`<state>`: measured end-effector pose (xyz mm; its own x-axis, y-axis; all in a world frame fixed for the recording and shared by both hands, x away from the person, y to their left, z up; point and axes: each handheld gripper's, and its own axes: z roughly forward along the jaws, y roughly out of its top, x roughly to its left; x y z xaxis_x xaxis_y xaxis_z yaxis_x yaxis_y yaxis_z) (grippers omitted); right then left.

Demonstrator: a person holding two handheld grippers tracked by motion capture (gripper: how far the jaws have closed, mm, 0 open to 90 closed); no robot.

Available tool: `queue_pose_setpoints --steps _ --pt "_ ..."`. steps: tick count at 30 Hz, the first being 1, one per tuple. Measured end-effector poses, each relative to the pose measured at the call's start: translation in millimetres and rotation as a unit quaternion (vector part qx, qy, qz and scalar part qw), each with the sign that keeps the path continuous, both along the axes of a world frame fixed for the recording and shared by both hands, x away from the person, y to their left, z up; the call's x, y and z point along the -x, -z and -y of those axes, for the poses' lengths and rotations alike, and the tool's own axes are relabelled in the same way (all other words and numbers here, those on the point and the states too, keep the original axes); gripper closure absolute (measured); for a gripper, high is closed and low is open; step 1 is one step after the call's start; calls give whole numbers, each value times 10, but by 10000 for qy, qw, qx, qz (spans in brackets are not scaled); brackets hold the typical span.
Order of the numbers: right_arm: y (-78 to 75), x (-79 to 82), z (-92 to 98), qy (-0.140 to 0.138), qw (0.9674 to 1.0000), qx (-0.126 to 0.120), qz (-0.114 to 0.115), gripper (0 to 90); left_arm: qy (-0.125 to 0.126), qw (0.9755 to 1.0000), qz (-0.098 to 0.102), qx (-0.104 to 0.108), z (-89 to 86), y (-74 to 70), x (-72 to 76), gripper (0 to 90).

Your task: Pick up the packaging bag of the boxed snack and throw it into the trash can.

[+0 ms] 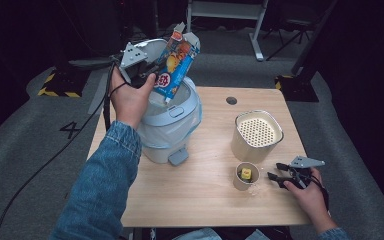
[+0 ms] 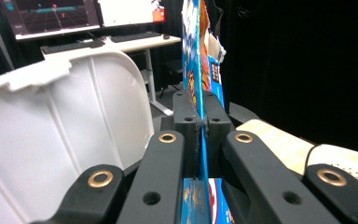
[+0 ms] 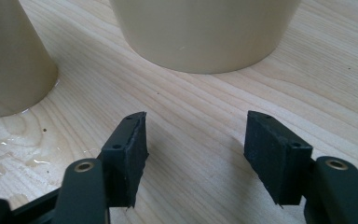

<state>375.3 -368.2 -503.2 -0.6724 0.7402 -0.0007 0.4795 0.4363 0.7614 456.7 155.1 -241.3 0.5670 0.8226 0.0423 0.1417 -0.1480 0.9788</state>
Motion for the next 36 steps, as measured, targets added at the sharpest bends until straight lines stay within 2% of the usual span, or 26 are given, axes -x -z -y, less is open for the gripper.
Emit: queue_pose_setpoints --steps 5,11,14,20,22,26,31,33,36 --pt "0 0 0 1 10000 -2 -2 396 5 9998 -116 -138 27 28 -10 851" --pt "0 0 0 0 10000 0 -1 396 4 9996 -252 -162 44 44 -24 813" --pt "0 0 0 1 10000 -1 -2 396 38 9993 -357 -132 40 36 -7 747" --pt "0 0 0 0 10000 0 0 396 84 9982 -566 -203 33 39 66 539" --pt "0 1 0 2 10000 0 -1 395 71 9983 -545 -207 14 35 116 491" --pt "0 0 0 0 10000 -1 -1 396 70 9990 -435 -117 -43 8 216 448" --pt "0 0 0 0 10000 0 0 396 306 9987 -395 -125 -113 -15 342 438" --pt "0 0 0 0 10000 0 -1 396 490 9980 -387 -21 -144 -19 409 429" --pt "0 0 0 0 10000 0 0 396 835 9958 -359 69 -189 0 519 426"
